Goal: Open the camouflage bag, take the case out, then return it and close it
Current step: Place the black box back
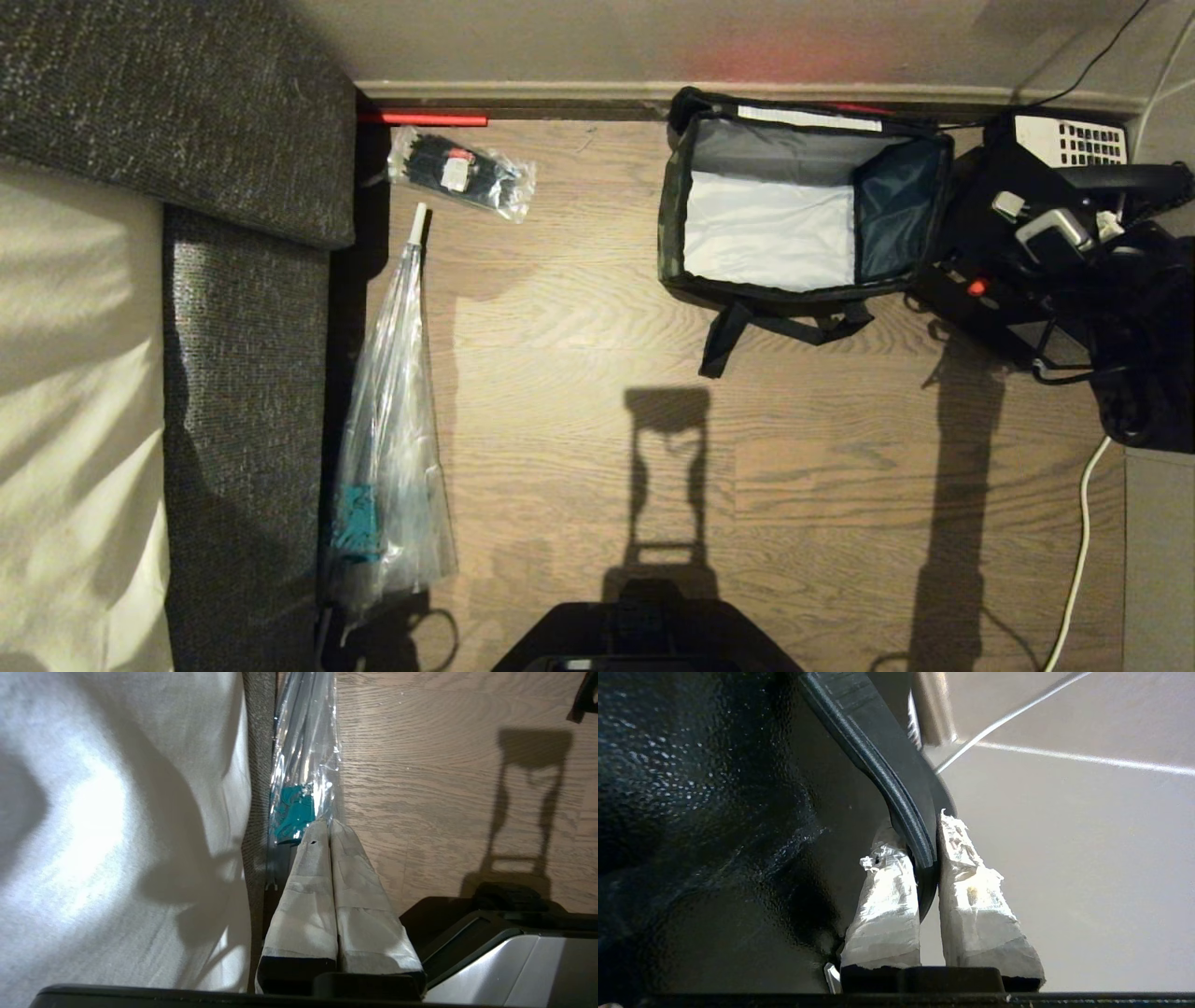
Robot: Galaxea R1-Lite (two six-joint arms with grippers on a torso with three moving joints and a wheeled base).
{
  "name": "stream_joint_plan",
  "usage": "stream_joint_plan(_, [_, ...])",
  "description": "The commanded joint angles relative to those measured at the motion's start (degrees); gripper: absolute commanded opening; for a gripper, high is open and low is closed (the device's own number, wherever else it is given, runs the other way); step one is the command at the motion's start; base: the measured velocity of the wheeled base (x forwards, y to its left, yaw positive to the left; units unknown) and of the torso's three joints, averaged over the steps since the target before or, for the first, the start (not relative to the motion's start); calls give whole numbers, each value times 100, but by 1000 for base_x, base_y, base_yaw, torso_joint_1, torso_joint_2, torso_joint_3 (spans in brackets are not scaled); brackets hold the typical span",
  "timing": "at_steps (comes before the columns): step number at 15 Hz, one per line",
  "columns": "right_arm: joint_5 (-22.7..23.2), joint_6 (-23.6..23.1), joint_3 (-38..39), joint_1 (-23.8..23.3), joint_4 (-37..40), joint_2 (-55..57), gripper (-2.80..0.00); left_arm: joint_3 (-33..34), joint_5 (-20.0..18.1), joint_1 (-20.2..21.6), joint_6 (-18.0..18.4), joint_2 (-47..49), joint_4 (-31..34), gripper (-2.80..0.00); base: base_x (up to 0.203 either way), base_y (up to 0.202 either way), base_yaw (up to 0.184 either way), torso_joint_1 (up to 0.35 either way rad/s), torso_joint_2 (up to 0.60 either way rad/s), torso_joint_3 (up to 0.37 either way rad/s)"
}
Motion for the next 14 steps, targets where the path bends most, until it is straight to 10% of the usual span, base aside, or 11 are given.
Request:
stream_joint_plan(1, [-61,-113,0,-16,-112,-335,-280,7,-1,-2,0,0,2,-280,0,0,0,0,0,0])
stream_joint_plan(14, [155,-480,38,-421,175,-1435,-280,0,4,-2,0,0,2,-280,0,0,0,0,0,0])
